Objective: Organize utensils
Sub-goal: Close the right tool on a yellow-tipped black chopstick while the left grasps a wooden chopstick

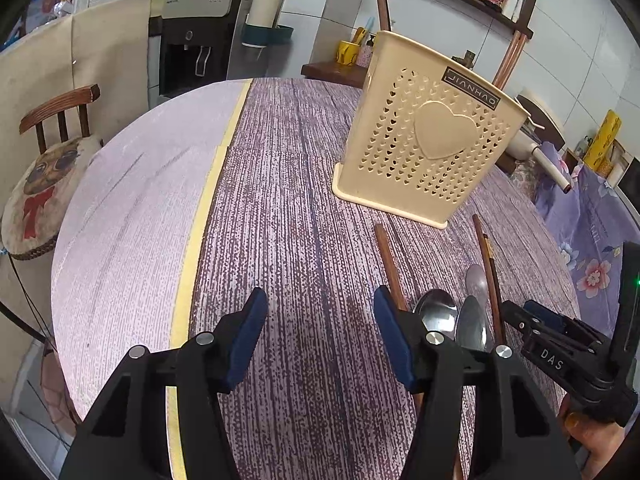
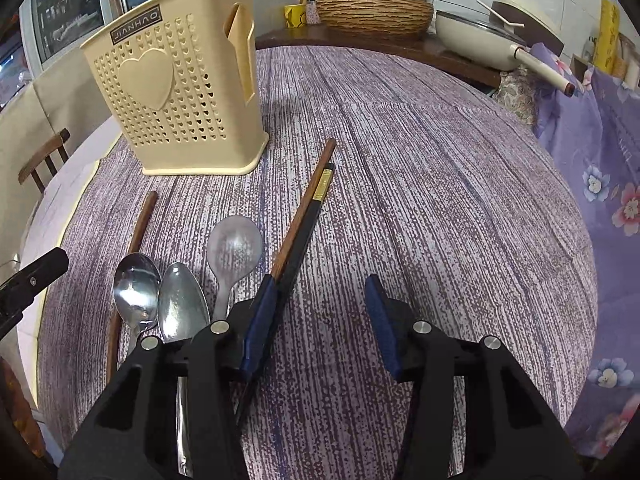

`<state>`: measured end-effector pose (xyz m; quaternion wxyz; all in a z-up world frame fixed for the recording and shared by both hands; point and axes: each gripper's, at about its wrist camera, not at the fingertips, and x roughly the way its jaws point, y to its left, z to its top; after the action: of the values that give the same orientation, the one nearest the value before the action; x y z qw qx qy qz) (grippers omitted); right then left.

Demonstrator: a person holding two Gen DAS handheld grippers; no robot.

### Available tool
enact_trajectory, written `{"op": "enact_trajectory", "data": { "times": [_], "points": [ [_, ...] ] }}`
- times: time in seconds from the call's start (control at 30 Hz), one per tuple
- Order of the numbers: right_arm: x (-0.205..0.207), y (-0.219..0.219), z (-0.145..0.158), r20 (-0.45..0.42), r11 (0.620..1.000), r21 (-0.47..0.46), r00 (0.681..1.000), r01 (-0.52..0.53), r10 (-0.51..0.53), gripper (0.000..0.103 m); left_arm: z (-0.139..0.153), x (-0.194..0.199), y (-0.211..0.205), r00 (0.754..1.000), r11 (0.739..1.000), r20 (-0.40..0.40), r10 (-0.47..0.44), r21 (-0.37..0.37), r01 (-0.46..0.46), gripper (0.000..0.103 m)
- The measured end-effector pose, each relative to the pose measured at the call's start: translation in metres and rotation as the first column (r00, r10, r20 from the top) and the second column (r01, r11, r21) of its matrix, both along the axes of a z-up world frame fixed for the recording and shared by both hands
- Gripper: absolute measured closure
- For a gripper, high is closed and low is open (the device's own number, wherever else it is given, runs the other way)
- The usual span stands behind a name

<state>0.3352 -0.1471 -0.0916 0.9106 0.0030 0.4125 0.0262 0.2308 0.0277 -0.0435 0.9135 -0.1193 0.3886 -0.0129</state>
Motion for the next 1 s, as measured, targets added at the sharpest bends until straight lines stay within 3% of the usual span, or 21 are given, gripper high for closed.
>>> {"op": "enact_trajectory", "data": {
  "times": [0.07, 0.2, 0.3, 0.63, 0.83, 1.0],
  "points": [
    [0.003, -0.001, -0.001, -0.017, 1.000, 0.007, 1.000, 0.000, 0.000, 0.057, 0.000, 0.000, -0.002, 1.000, 1.000, -0.001, -0.002, -0.001, 0.002, 0.048],
    [0.007, -0.013, -0.001, -0.037, 1.000, -0.009, 0.999, 0.021, -0.022, 0.073, 0.000, 0.000, -0.004, 1.000, 1.000, -0.002, -0.009, 0.007, 0.009, 0.048],
    [0.008, -0.031, -0.001, -0.056, 0.995, 0.097, 0.998, 0.022, -0.017, 0.073, 0.000, 0.001, -0.003, 1.000, 1.000, -0.004, -0.010, 0.010, 0.010, 0.048],
    [0.030, -0.043, 0.004, -0.050, 0.985, 0.160, 0.997, 0.068, -0.061, 0.073, 0.003, 0.017, -0.008, 0.999, 1.000, -0.025, -0.021, 0.001, 0.021, 0.054],
    [0.045, -0.034, 0.001, -0.051, 0.990, 0.115, 0.996, 0.078, -0.073, 0.073, 0.009, 0.035, -0.022, 0.997, 0.998, -0.041, -0.062, -0.014, 0.062, 0.060],
    [0.047, -0.031, 0.000, -0.042, 0.992, 0.092, 0.996, 0.083, -0.079, 0.073, 0.006, 0.051, -0.047, 0.990, 0.991, -0.069, -0.121, 0.043, 0.124, 0.065]
  ]
}}
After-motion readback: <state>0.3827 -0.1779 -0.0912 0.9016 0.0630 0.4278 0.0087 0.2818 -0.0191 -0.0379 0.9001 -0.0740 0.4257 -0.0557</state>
